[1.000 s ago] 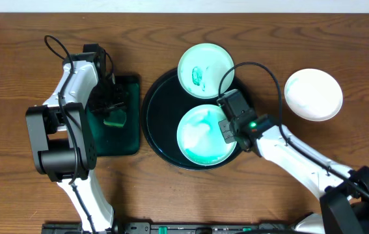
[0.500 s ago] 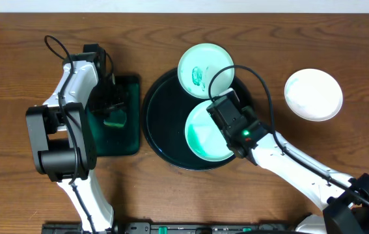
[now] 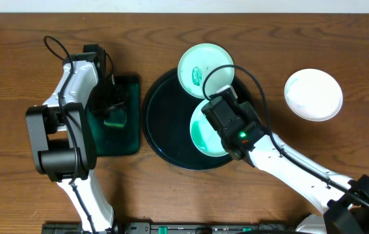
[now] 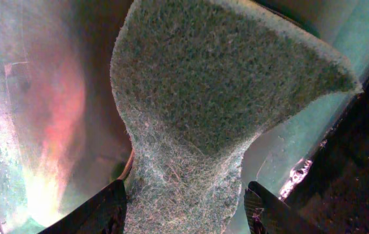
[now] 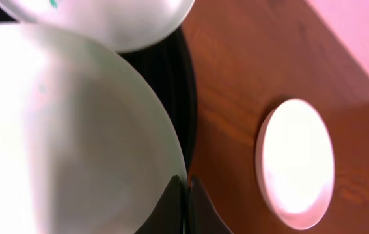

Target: Clean dirty plates on tray and stack at the side

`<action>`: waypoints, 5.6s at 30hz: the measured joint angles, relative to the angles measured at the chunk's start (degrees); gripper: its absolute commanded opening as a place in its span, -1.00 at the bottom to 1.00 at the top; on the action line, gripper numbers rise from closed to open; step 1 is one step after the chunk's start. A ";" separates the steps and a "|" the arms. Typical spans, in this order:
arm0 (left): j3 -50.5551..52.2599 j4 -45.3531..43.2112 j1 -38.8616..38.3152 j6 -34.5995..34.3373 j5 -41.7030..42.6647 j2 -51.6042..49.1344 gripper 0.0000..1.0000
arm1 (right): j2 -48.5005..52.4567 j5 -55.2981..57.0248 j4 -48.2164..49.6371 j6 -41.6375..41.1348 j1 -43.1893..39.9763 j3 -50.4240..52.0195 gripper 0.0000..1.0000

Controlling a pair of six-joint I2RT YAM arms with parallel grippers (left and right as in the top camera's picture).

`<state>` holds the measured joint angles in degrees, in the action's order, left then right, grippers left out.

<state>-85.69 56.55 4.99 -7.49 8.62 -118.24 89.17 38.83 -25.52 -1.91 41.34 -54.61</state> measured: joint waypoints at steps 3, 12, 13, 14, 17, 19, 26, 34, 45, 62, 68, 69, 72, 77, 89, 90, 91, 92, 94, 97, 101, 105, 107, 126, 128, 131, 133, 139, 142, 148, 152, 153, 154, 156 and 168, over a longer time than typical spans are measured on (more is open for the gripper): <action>0.00 0.02 0.00 -0.02 0.00 0.00 0.18 | -0.02 1.88 1.77 2.47 0.87 -0.79 -0.98; 0.00 0.02 0.00 -0.02 0.00 0.00 0.19 | -0.04 5.60 3.17 7.80 3.15 -2.08 -0.98; 0.00 0.02 0.00 0.00 0.00 0.00 0.18 | -0.04 5.75 2.73 7.72 3.30 -2.08 -0.98; 0.00 0.02 0.00 -0.02 0.00 0.00 0.18 | -0.04 5.73 2.32 7.41 3.39 -2.08 -0.98; 0.00 0.02 0.00 -0.02 0.00 0.00 0.18 | -0.07 4.15 0.57 5.55 3.41 -2.25 -0.98; 0.00 0.02 0.00 -0.02 0.00 0.00 0.18 | -0.07 1.86 -0.48 3.37 3.41 -2.32 -0.98; 0.00 0.02 0.00 0.00 0.00 0.00 0.18 | -0.07 -4.81 -3.48 -9.18 3.41 -2.34 -0.97; 0.00 0.02 0.00 -0.02 0.00 0.00 0.19 | -0.07 -16.28 -5.42 -28.11 2.97 -2.34 -0.97; 0.00 0.09 0.00 -0.02 0.00 0.00 0.19 | -0.07 -18.32 -5.16 -30.03 -0.35 -2.36 -0.97; 0.00 0.09 0.00 -0.02 0.00 0.00 0.20 | -0.09 -21.70 -12.48 -32.98 -2.23 -8.15 -0.45; 0.00 0.11 0.00 -0.02 0.00 0.00 0.19 | 1.77 -26.99 -12.59 -42.56 -4.13 -5.44 0.08; 0.00 0.09 0.00 -0.02 0.00 0.00 0.20 | 2.29 -27.50 -12.74 -42.88 -4.15 -5.16 0.26; 0.00 0.09 0.00 -0.02 0.00 0.00 0.20 | 3.13 -29.05 -12.68 -42.45 -4.15 -4.83 0.43; 0.00 0.09 0.00 -0.02 0.00 0.00 0.19 | 3.15 -30.23 -11.87 -42.93 -4.35 -4.83 0.78; 0.00 0.11 0.00 -0.02 0.00 0.00 0.20 | 7.61 -36.22 -6.03 -40.61 -10.56 -3.17 0.44; 0.00 0.09 0.00 -0.02 0.00 0.00 0.20 | 8.31 -37.22 -5.25 -39.58 -10.56 -3.10 0.41; 0.00 0.09 0.00 -0.02 0.00 0.00 0.20 | 8.90 -38.05 -4.63 -38.93 -10.56 -3.06 0.37; 0.00 0.11 0.00 -0.02 0.00 0.00 0.20 | 9.33 -38.75 -4.35 -38.32 -10.51 -2.99 0.33; 0.00 0.11 0.00 -0.02 0.00 0.00 0.20 | 9.92 -39.65 -3.80 -37.51 -10.51 -2.97 0.23; 0.00 0.11 0.00 -0.02 0.00 0.00 0.20 | 10.93 -40.61 -3.39 -36.83 -10.51 -2.97 0.14; 0.00 0.11 0.00 -0.02 0.00 0.00 0.20 | 12.87 -41.77 -2.56 -36.24 -10.51 -2.97 0.01; 0.00 0.11 0.00 -0.02 0.00 0.00 0.20 | 13.73 -42.12 -1.33 -35.87 -10.56 -2.97 -0.89; 0.00 0.13 0.00 -0.02 0.00 0.00 0.20 | 14.25 -42.16 -0.70 -35.52 -10.60 -2.99 -0.98; 0.00 0.48 0.00 -0.02 0.00 0.00 0.20 | 8.72 -38.80 -1.77 -23.67 -9.53 -2.64 -0.97; 0.00 0.48 0.00 -0.02 0.00 0.00 0.20 | 4.92 -36.15 -2.29 -21.53 -9.11 -2.62 -0.97; 0.00 0.48 0.00 -0.02 0.00 0.00 0.20 | -0.94 -31.67 -2.51 -17.79 -8.00 -2.60 -0.97; 0.00 0.48 0.00 -0.02 0.00 0.00 0.20 | -3.74 -29.00 -2.54 -14.93 -7.21 -2.62 -0.98; 0.00 0.48 0.00 -0.02 0.00 0.00 0.20 | -8.66 -19.39 -2.54 -6.32 -4.63 -2.62 -0.98; 0.00 0.48 0.00 -0.02 0.00 0.00 0.20 | -9.38 -13.14 -2.54 -2.16 -3.45 -2.62 -0.98; 0.00 0.48 0.00 -0.02 0.00 0.00 0.20 | -9.40 -1.88 -0.66 5.55 -1.55 -2.60 -0.98; 0.00 0.48 0.00 -0.02 0.00 0.00 0.20 | -9.42 6.86 5.51 14.53 0.96 -2.43 -0.98; 0.00 0.48 0.00 -0.02 0.00 0.00 0.20 | -9.42 8.66 6.71 16.98 1.70 -2.43 -0.98; 0.00 0.48 0.00 -0.02 0.00 0.00 0.20 | -9.42 10.58 7.89 19.80 2.49 -2.43 -0.98; 0.00 0.48 0.00 -0.02 0.02 0.00 0.20 | -9.42 13.88 9.97 24.96 4.00 -2.40 -0.98; 0.00 0.48 0.00 -0.02 0.00 0.00 0.20 | -9.42 28.46 20.20 54.82 10.64 -2.40 -0.98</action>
<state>-85.69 57.04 4.99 -7.51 8.62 -118.24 79.75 67.29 -5.32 52.90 51.99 -57.01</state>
